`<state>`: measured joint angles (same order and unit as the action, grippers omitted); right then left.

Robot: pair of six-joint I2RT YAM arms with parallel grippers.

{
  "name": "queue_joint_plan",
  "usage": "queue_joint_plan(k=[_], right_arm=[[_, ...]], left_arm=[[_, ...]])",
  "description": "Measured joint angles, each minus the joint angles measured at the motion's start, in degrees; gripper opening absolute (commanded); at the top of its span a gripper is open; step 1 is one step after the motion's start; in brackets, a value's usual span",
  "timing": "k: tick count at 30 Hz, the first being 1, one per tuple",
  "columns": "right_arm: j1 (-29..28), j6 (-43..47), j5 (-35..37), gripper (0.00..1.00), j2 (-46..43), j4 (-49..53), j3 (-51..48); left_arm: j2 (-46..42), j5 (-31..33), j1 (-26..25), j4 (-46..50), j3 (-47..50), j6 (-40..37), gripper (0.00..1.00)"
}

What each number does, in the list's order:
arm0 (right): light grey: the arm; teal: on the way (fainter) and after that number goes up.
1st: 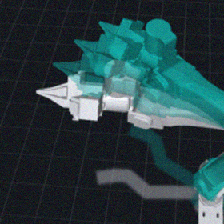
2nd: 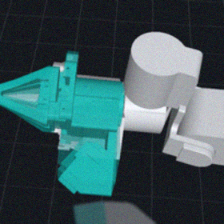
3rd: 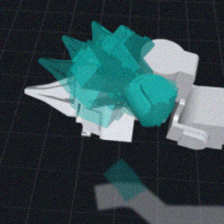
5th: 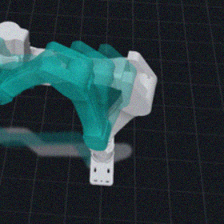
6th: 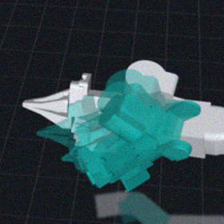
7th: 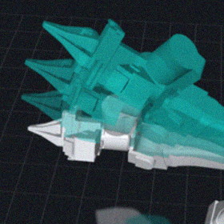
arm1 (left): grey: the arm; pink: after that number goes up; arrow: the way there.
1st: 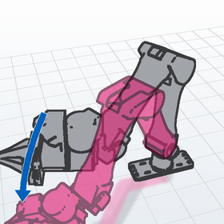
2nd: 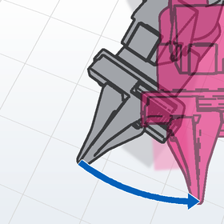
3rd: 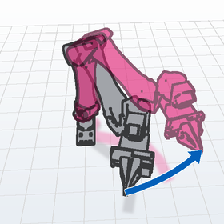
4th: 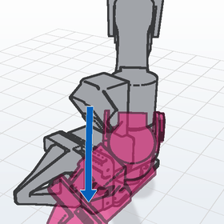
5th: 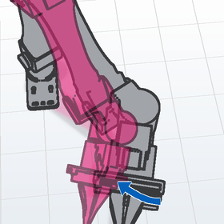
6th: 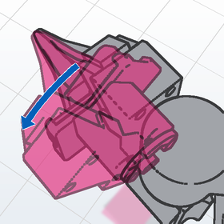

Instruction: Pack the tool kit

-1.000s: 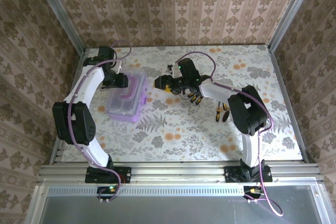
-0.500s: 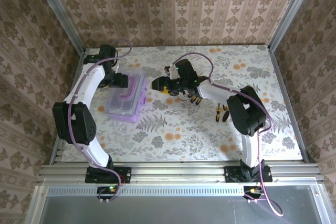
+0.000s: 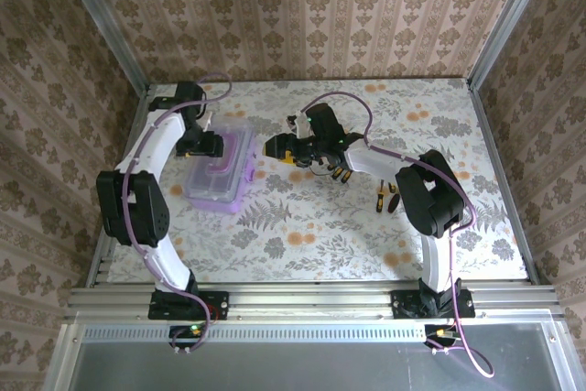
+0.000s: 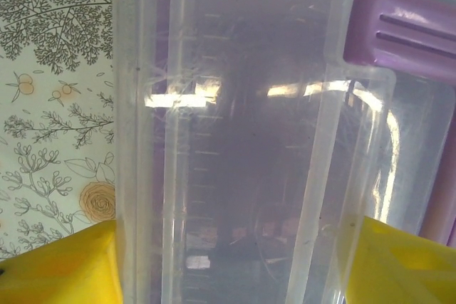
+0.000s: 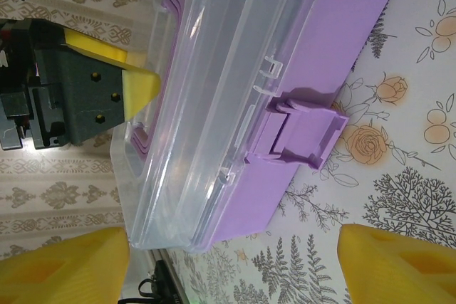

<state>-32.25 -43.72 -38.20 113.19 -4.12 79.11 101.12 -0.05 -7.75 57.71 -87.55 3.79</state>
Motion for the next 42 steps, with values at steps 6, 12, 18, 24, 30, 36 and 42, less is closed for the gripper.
queue_joint_plan(k=[6, 12, 18, 24, 30, 36, 42], right_arm=[[0.00, -0.44, -0.24, 0.78, 0.02, -0.33, 0.02], [0.00, -2.58, -1.57, 0.78, 0.81, -2.67, 1.33], [0.00, -5.16, -2.82, 0.79, 2.89, -6.16, 1.79], [-0.07, -9.09, -4.00, 0.79, 4.26, -10.01, 1.79], [-0.48, -13.64, -5.35, 0.80, 5.73, -15.52, 1.84], [-0.98, -16.63, -6.16, 0.80, 7.54, -18.16, 1.86], [-1.18, -18.03, -7.23, 0.80, 7.54, -20.17, 1.86]], left_arm=[[-0.63, -1.92, 1.09, -0.81, 0.66, -0.35, 0.58], [-1.22, -3.32, 1.42, -1.18, 1.03, -0.33, 0.56], [-1.99, -5.25, 1.90, -2.23, 1.88, 0.31, 0.54], [-3.28, -9.44, 2.67, -4.39, 3.45, 1.79, 0.53], [-3.85, -13.62, 3.04, -6.69, 4.83, 4.07, 0.53], [-4.87, -17.44, 3.02, -9.01, 6.49, 6.99, 0.51], [-5.64, -18.36, 3.02, -10.34, 7.50, 8.81, 0.50]])
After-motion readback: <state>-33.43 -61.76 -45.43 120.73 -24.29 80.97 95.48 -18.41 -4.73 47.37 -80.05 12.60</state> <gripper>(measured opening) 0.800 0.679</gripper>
